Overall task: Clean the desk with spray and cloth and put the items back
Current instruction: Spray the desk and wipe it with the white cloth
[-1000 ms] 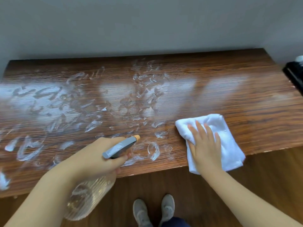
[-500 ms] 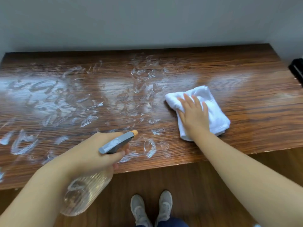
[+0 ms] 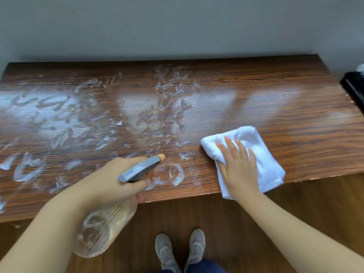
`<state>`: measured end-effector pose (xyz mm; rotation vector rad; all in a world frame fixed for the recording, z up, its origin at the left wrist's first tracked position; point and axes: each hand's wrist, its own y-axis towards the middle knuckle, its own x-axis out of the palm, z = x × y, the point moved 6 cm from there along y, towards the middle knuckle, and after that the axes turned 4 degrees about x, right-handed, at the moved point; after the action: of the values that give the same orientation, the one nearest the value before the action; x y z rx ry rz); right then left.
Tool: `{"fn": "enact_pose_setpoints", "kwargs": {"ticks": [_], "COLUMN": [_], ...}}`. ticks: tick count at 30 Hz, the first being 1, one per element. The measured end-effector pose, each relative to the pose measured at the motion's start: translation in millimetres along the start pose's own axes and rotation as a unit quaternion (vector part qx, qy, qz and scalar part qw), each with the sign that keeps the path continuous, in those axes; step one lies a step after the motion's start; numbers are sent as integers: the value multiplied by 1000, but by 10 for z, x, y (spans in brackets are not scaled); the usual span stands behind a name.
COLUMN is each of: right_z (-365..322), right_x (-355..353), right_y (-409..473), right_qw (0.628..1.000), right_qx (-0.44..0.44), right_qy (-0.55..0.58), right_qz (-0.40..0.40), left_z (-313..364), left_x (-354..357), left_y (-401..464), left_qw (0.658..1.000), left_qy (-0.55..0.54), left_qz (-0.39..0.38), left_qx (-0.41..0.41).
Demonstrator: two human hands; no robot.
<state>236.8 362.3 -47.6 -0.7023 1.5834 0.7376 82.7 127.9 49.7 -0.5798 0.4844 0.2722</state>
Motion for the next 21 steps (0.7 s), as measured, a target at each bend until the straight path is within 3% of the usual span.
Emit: {"fn": "enact_pose_setpoints", "kwargs": {"ticks": [11,21], "right_z": [-208,-436], "right_x": [80,131], "right_y": [23,465], "right_qw": [998,998], "right_qx": [-49,-31], "right_qy": [-17,-10], "right_qz": [-22,-51], "left_z": [-114,-85], "left_x": [44,146], "left_y": [6,72], "left_qw": [1000,999], "left_qy": [-17,-24], "left_qz": [-5,-7], "left_qx": [-23,-47]}}
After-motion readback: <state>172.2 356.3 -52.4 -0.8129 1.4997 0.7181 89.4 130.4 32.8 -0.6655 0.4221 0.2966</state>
